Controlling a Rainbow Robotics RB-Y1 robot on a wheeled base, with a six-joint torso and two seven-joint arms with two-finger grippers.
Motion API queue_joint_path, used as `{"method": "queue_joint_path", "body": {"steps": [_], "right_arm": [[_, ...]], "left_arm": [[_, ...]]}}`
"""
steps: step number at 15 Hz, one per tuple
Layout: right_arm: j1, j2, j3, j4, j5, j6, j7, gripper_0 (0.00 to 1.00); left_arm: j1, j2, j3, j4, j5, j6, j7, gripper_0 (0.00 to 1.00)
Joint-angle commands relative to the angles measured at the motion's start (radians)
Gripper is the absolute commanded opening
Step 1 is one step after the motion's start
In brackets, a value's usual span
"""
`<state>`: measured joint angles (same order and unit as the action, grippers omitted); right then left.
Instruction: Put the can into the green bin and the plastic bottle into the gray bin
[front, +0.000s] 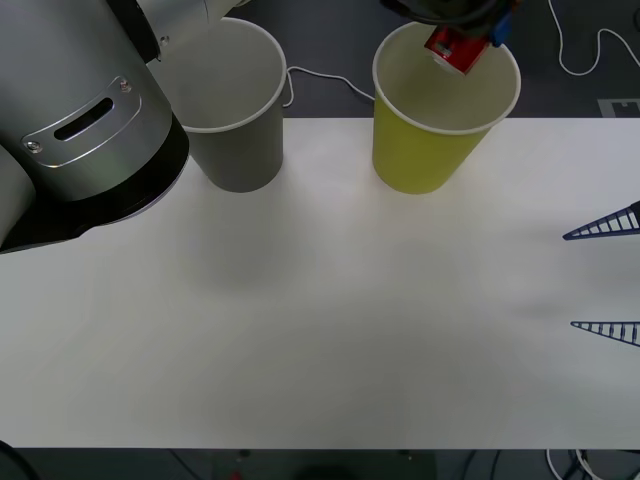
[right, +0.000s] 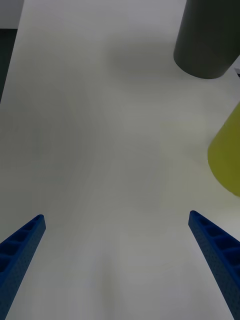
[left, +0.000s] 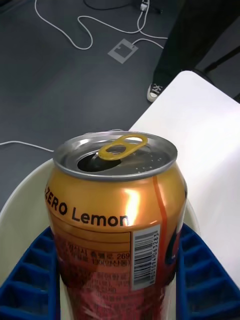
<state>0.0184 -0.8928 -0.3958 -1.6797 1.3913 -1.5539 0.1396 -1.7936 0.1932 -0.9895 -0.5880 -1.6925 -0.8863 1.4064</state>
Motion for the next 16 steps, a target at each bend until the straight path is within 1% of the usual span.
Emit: {"method": "queue_joint_path", "body": {"steps": [1, 4, 5, 7, 9, 11, 13, 16], "right_arm": [[0.000, 0.000, 0.000, 0.000, 0.000, 0.000, 0.000, 1.00], [0.000, 0.000, 0.000, 0.000, 0.000, 0.000, 0.000, 1.00], [0.000, 0.000, 0.000, 0.000, 0.000, 0.000, 0.000, 1.00], [0.000, 0.000, 0.000, 0.000, 0.000, 0.000, 0.000, 1.00], [0.000, 0.000, 0.000, 0.000, 0.000, 0.000, 0.000, 1.00], [0.000, 0.000, 0.000, 0.000, 0.000, 0.000, 0.000, 1.00], [0.000, 0.000, 0.000, 0.000, 0.000, 0.000, 0.000, 1.00], [0.000, 0.000, 0.000, 0.000, 0.000, 0.000, 0.000, 1.00]], "left_arm": [[-0.001, 0.002, 0.000, -0.007, 0.005, 0.000, -0.003, 1.00], [0.000, 0.017, 0.000, -0.036, 0.020, -0.013, -0.017, 1.00], [0.000, 0.043, 0.002, -0.075, 0.030, -0.040, -0.027, 1.00], [0.020, 0.123, 0.012, -0.199, 0.051, -0.092, -0.029, 1.00], [0.122, 0.227, 0.091, -0.386, 0.045, -0.114, -0.030, 1.00], [0.200, 0.308, 0.127, -0.520, 0.053, -0.115, -0.035, 1.00], [0.263, 0.388, 0.170, -0.645, 0.063, -0.149, -0.060, 1.00], [0.401, 0.476, 0.333, -0.806, 0.068, -0.256, -0.113, 1.00]]}}
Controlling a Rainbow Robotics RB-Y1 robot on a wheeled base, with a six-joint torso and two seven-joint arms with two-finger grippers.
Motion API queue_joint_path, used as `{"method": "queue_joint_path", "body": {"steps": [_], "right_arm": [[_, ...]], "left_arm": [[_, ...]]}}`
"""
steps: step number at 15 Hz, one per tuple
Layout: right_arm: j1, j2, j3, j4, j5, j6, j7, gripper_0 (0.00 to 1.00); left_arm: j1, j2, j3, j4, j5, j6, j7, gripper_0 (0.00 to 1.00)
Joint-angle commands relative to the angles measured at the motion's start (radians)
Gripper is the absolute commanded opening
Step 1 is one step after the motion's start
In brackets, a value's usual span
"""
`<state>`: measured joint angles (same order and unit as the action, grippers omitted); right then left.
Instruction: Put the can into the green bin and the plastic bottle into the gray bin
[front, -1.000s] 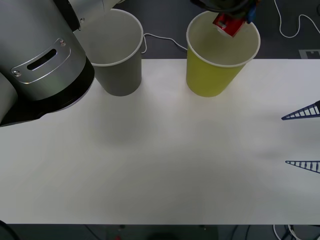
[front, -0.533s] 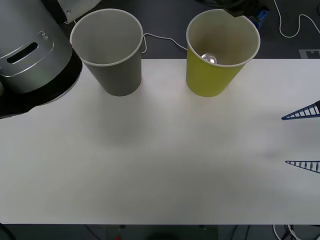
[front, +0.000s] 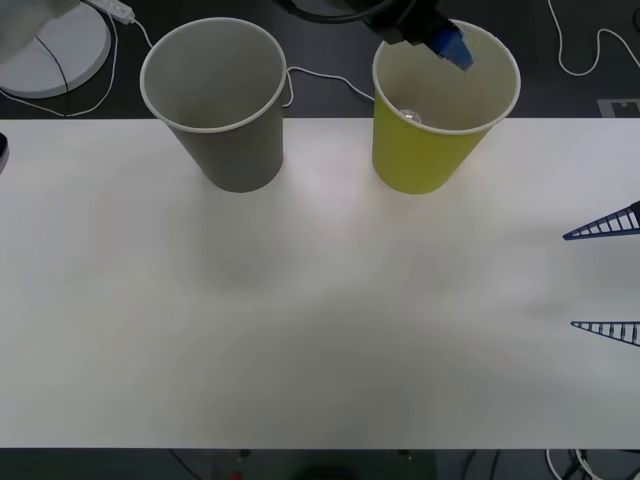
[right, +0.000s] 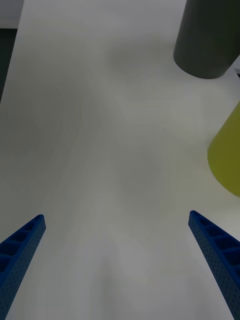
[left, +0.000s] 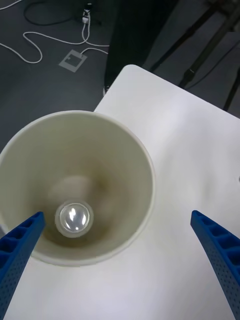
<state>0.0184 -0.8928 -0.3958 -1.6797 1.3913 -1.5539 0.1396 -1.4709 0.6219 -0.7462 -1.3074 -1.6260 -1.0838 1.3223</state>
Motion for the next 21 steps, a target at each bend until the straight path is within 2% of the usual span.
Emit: {"method": "queue_joint_path", "body": {"steps": [1, 5, 9, 12, 17, 21], "right_arm": [[0.000, 0.000, 0.000, 0.000, 0.000, 0.000, 0.000, 1.00], [0.000, 0.000, 0.000, 0.000, 0.000, 0.000, 0.000, 1.00], [0.000, 0.000, 0.000, 0.000, 0.000, 0.000, 0.000, 1.00], [0.000, 0.000, 0.000, 0.000, 0.000, 0.000, 0.000, 1.00], [0.000, 0.000, 0.000, 0.000, 0.000, 0.000, 0.000, 1.00], [0.000, 0.000, 0.000, 0.000, 0.000, 0.000, 0.000, 1.00]], "left_arm": [[0.127, 0.075, 0.134, -0.144, 0.000, -0.090, -0.043, 1.00], [0.297, 0.179, 0.269, -0.314, 0.023, -0.154, -0.141, 1.00], [0.514, 0.223, 0.456, -0.452, 0.032, -0.217, -0.216, 1.00], [0.679, 0.251, 0.570, -0.572, 0.032, -0.222, -0.249, 1.00], [0.913, 0.269, 0.765, -0.655, 0.043, -0.327, -0.495, 1.00], [1.080, 0.272, 0.864, -0.696, 0.057, -0.355, -0.677, 1.00]]}}
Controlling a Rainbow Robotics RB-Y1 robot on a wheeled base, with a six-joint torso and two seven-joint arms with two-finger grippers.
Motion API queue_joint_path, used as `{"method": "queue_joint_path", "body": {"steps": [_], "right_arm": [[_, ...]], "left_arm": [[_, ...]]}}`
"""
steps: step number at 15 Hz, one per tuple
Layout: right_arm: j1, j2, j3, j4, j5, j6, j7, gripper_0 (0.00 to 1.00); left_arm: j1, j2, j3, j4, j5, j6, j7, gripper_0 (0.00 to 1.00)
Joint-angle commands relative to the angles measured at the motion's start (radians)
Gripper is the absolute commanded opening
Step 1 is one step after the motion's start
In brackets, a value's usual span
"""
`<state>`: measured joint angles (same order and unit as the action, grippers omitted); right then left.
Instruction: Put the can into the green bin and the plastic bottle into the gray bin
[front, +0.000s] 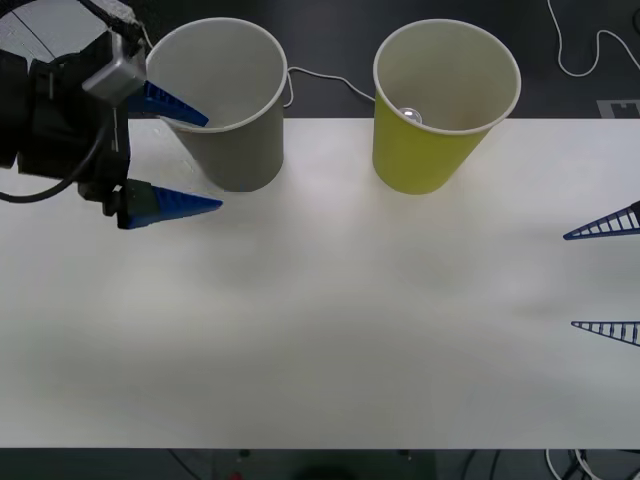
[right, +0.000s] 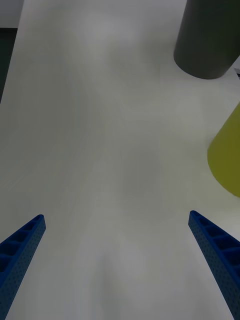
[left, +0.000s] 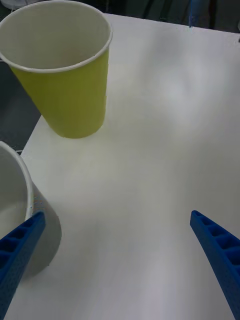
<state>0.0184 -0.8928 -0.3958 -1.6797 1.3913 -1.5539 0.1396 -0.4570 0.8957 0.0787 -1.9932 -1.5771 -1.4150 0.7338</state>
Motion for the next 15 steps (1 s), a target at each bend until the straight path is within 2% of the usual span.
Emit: {"method": "queue_joint_path", "body": {"steps": [1, 4, 10, 13, 15], "right_arm": [[0.000, 0.000, 0.000, 0.000, 0.000, 0.000, 0.000, 1.00], [0.000, 0.000, 0.000, 0.000, 0.000, 0.000, 0.000, 1.00], [0.000, 0.000, 0.000, 0.000, 0.000, 0.000, 0.000, 1.00], [0.000, 0.000, 0.000, 0.000, 0.000, 0.000, 0.000, 1.00], [0.000, 0.000, 0.000, 0.000, 0.000, 0.000, 0.000, 1.00]], "left_arm": [[0.087, -0.001, 0.053, -0.010, 0.012, -0.039, -0.125, 1.00], [0.176, 0.000, 0.102, -0.009, 0.034, -0.085, -0.263, 1.00], [0.325, -0.001, 0.144, 0.004, 0.052, -0.085, -0.496, 1.00], [0.348, -0.006, 0.144, 0.062, 0.069, -0.091, -0.611, 1.00], [0.342, -0.011, 0.144, 0.108, 0.083, -0.094, -0.646, 1.00]]}}
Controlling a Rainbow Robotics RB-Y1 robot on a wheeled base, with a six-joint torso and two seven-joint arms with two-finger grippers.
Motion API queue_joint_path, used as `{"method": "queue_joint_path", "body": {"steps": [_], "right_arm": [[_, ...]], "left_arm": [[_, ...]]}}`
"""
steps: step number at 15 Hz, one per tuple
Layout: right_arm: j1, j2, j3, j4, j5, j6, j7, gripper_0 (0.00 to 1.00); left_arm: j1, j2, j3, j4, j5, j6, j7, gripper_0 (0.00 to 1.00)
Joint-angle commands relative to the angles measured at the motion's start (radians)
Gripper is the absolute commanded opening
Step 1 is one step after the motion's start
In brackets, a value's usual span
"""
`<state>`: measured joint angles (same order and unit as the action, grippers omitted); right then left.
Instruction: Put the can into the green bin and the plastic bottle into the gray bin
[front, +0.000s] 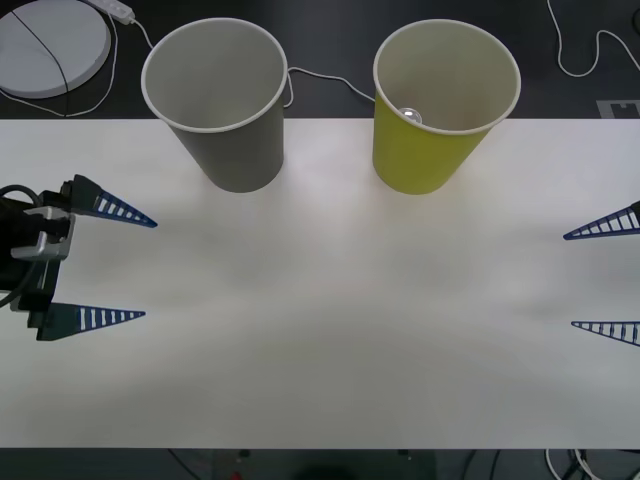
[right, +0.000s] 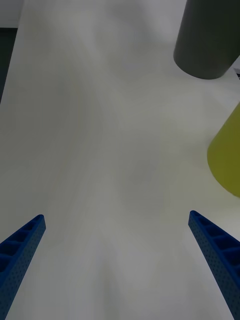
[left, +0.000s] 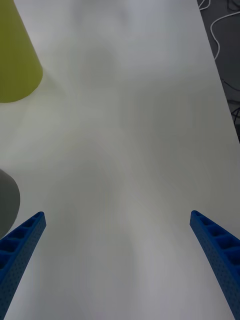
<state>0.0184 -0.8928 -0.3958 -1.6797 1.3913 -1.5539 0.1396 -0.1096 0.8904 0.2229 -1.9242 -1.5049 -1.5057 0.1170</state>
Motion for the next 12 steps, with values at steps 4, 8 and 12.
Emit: {"method": "queue_joint_path", "body": {"steps": [4, 8, 12], "right_arm": [[0.000, 0.000, 0.000, 0.000, 0.000, 0.000, 0.000, 1.00], [0.000, 0.000, 0.000, 0.000, 0.000, 0.000, 0.000, 1.00], [0.000, 0.000, 0.000, 0.000, 0.000, 0.000, 0.000, 1.00]], "left_arm": [[-0.005, -0.005, -0.002, 0.039, -0.023, -0.016, -0.033, 1.00], [-0.005, -0.005, -0.002, 0.037, -0.051, -0.027, -0.036, 1.00], [-0.005, -0.005, -0.002, 0.039, -0.052, -0.027, -0.039, 1.00]]}}
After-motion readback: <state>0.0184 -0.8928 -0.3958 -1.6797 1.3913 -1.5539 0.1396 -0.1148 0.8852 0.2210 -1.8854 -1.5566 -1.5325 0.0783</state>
